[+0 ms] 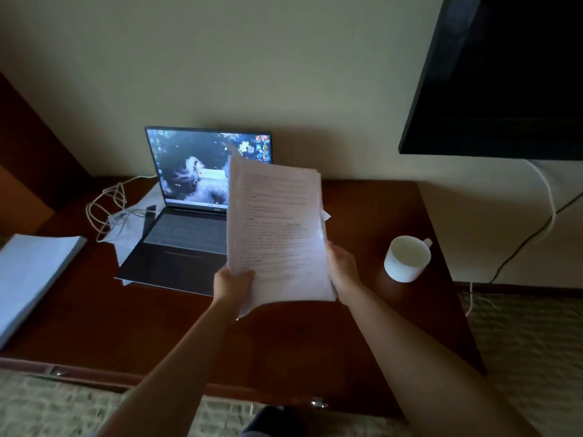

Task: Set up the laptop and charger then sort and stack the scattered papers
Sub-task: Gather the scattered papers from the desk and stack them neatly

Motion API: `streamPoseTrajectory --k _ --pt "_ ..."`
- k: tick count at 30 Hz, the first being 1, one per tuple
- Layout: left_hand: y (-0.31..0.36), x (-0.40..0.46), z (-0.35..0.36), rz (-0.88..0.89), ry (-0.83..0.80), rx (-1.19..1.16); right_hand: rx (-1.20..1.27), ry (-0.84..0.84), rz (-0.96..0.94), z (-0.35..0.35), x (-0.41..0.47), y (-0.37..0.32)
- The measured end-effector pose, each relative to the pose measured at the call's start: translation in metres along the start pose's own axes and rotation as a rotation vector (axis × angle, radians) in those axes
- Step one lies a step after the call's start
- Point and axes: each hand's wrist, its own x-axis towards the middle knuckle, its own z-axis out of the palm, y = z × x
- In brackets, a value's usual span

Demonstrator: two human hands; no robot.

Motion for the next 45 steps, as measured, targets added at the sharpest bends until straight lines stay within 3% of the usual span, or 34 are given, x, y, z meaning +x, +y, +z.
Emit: streamPoseTrajectory --k 3,7,14,16,21,27,33,39,45 --pt "0.009 0.02 -0.013 0.009 0.139 -0.031 0.209 0.019 0.225 0.015 0.015 -0.006" --pt "0.012 0.057 -0.023 0.002 0.177 -0.006 0.166 0.034 0.399 0.035 0.049 -0.003" --pt "0.008 0.129 -0.041 -0.112 0.124 -0.119 0.466 0.012 0.452 0.096 0.111 -0.014" --pt "0.009 0.144 -0.05 -0.118 0.108 -0.119 0.417 -0.002 0.462 0.111 0.122 -0.022" --pt "0.016 0.173 -0.055 -0.113 0.142 -0.152 -0.076 0.079 0.397 0.14 0.143 -0.024" --pt "0.019 0.189 -0.046 -0.129 0.163 -0.205 -0.115 0.124 0.44 0.161 0.159 -0.024" --pt "0.02 0.184 -0.04 -0.118 0.165 -0.213 -0.428 0.26 0.189 0.16 0.151 -0.029" --pt "0.021 0.174 -0.033 -0.116 0.167 -0.189 -0.524 0.348 -0.052 0.134 0.139 -0.06" --pt "0.021 0.147 -0.02 -0.082 0.184 -0.193 -0.589 0.418 -0.157 0.103 0.119 -0.077"
